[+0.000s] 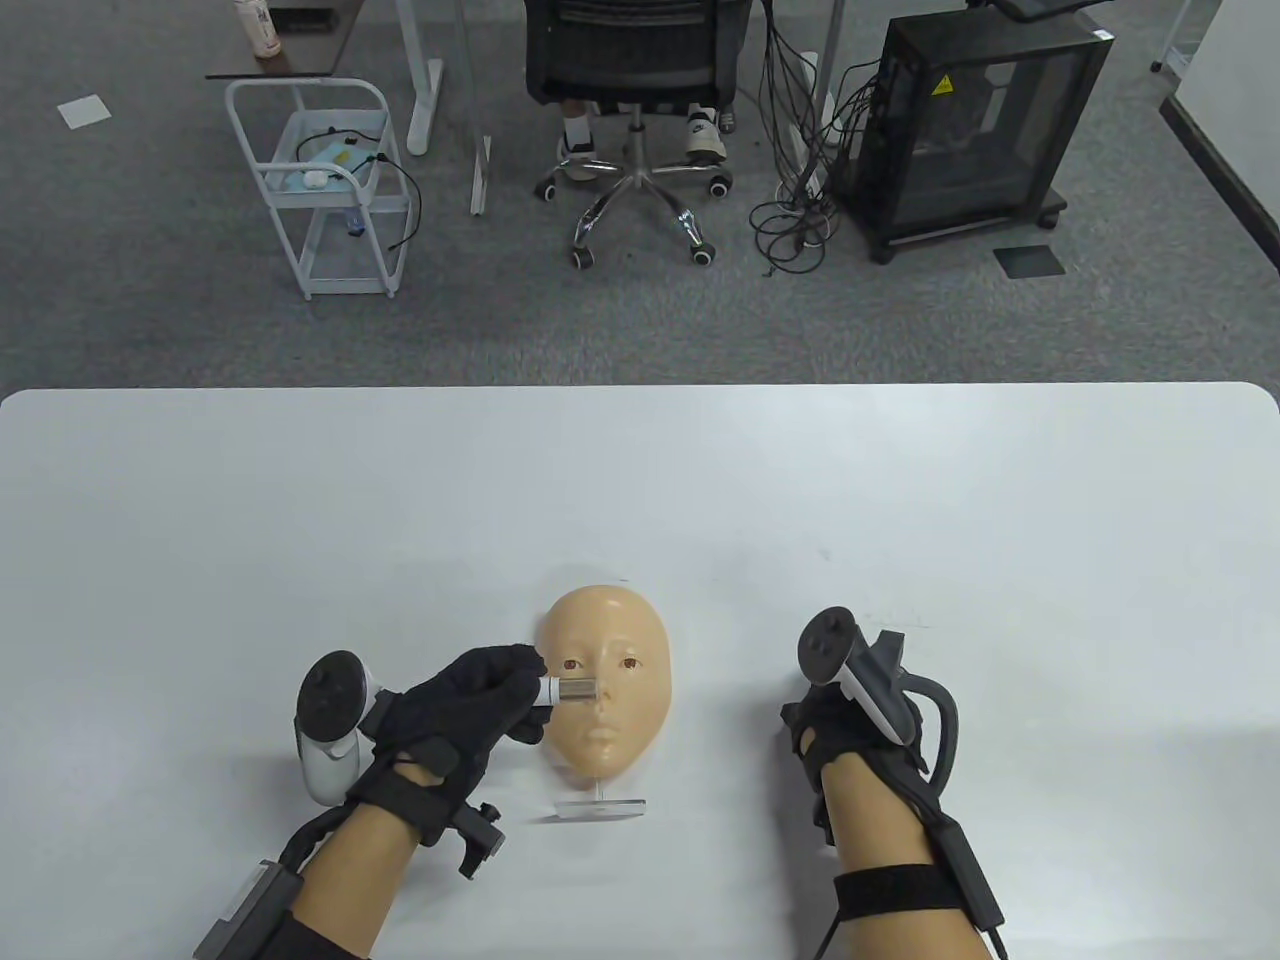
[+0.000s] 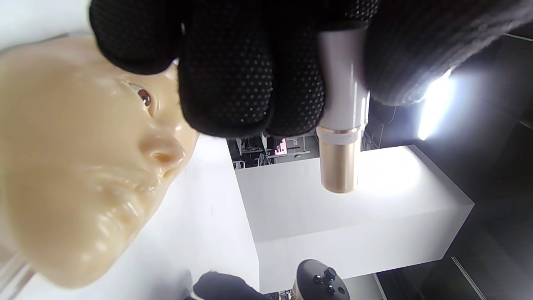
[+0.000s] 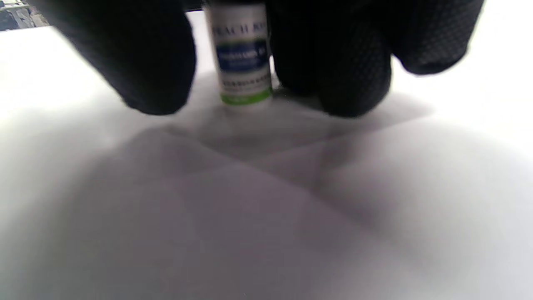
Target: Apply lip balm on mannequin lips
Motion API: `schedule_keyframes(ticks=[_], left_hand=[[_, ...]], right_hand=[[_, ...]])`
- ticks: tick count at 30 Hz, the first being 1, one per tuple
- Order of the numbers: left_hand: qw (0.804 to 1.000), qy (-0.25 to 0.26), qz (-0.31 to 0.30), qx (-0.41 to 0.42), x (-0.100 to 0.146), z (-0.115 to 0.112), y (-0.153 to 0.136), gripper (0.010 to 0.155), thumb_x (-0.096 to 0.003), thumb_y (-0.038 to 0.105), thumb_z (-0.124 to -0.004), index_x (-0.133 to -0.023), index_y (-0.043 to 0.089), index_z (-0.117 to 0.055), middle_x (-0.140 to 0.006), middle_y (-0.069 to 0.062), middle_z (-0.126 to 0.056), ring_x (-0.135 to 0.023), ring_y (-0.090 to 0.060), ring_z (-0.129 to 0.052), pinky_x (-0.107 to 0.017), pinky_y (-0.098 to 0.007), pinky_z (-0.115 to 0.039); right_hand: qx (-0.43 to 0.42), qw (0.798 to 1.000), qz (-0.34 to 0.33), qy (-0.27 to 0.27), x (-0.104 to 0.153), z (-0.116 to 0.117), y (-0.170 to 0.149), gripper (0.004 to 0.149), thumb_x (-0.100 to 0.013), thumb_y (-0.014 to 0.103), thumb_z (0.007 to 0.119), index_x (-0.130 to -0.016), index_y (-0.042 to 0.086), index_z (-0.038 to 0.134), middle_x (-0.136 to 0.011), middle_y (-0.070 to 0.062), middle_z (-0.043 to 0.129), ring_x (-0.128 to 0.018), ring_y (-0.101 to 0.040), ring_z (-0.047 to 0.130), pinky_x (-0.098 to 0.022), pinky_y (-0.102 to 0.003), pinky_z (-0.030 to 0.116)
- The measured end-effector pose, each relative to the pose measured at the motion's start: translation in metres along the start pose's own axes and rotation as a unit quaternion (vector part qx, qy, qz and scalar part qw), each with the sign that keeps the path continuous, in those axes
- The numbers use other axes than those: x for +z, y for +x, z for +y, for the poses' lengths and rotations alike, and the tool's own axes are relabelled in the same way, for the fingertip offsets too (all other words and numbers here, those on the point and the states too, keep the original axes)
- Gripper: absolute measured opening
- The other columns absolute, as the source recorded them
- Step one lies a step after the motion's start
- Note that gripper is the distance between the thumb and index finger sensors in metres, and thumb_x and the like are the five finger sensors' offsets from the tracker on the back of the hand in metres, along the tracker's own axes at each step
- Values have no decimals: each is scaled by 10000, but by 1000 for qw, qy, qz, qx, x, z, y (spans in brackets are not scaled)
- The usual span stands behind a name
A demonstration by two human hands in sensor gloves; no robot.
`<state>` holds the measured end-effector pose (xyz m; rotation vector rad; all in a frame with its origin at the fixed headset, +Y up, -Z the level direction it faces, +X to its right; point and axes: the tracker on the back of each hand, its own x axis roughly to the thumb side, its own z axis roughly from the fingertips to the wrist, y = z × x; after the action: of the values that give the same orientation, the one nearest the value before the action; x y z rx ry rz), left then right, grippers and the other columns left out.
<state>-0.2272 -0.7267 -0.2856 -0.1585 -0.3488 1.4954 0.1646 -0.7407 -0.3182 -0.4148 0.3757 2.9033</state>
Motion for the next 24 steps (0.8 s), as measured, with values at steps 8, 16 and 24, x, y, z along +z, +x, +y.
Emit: schedule_keyframes(ticks=[8, 16, 24], left_hand=[[996, -32, 46, 69, -1, -14, -13, 467, -571, 499, -922, -898, 177, -840, -690, -99, -1051, -458, -293, -1077, -486, -554, -819], [990, -69, 85, 84, 0, -32, -20, 481, -577, 506, -909, -892, 149, -839, -658, -100, -1065, -414, -276, -1091, -453, -544, -839], [988, -90, 92, 89, 2, -41, -20, 509, -584, 546, -890, -895, 148, -831, -638, -62, -1068, -393, -252, -1093, -441, -531, -848]], right_hand=[[-302, 829, -435, -179, 64, -33, 44, 654, -442, 493, 946, -979, 190, 727, -1033, -130, 765, -913, -437, 801, -610, -623, 720], [-241, 777, -559, -160, 101, -17, 86, 673, -428, 431, 999, -995, 315, 654, -973, -41, 849, -816, -320, 932, -579, -544, 801], [-240, 756, -578, -191, 108, -18, 89, 560, -426, 393, 1018, -902, 280, 746, -836, -18, 947, -667, -287, 1002, -535, -468, 866]])
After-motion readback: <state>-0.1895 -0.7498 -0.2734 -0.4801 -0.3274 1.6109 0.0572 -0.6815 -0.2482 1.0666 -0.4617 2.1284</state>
